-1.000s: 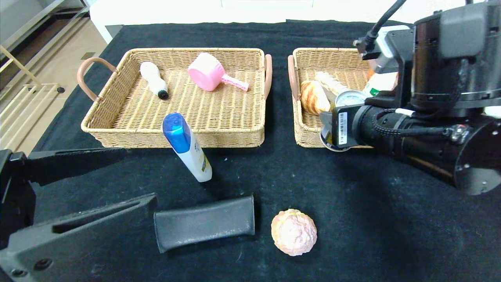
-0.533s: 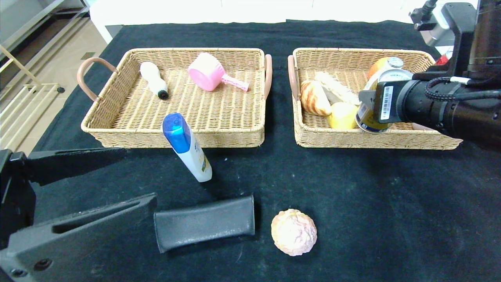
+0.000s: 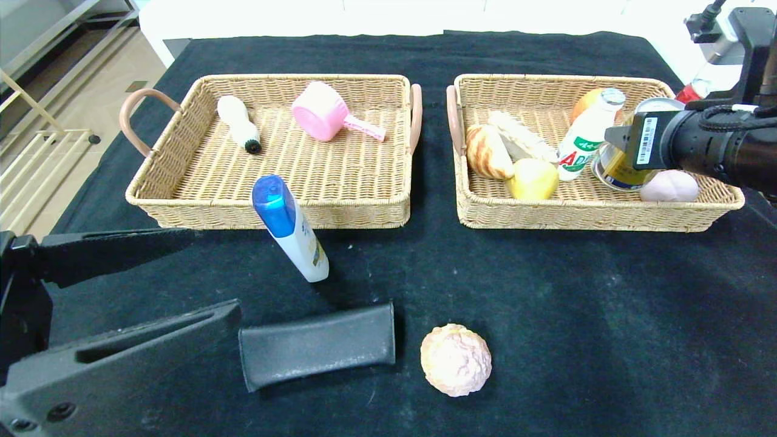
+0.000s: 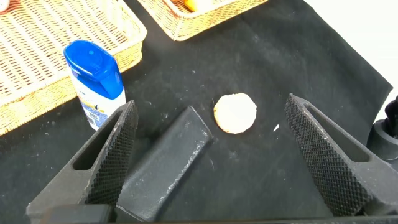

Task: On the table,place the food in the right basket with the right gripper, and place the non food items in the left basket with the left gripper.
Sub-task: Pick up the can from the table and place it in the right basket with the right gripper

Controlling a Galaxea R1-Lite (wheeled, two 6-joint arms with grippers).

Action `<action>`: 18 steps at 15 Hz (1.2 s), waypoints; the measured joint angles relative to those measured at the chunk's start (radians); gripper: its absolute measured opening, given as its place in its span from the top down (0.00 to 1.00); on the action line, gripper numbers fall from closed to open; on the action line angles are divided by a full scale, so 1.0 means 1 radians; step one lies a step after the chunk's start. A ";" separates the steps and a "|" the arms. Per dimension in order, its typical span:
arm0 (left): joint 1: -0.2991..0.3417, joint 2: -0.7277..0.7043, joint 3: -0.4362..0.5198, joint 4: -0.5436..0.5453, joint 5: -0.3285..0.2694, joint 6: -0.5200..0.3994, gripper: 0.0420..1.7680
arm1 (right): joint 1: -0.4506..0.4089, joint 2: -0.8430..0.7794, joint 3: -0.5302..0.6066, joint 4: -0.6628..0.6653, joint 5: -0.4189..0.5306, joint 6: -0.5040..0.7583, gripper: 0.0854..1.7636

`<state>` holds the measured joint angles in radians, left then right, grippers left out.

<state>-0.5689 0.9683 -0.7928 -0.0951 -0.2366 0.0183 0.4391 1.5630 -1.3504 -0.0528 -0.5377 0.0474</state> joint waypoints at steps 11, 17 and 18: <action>0.000 -0.002 0.000 -0.001 0.000 0.005 0.03 | -0.136 0.114 -0.028 -0.102 0.073 -0.001 0.35; 0.000 -0.002 0.000 -0.001 0.000 0.005 0.03 | -0.138 0.126 -0.033 -0.103 0.087 0.000 0.31; 0.000 -0.002 0.000 0.000 0.000 0.005 0.03 | -0.139 0.126 -0.033 -0.104 0.089 0.000 0.28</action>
<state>-0.5689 0.9664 -0.7932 -0.0955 -0.2366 0.0230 0.3002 1.6885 -1.3836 -0.1566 -0.4487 0.0479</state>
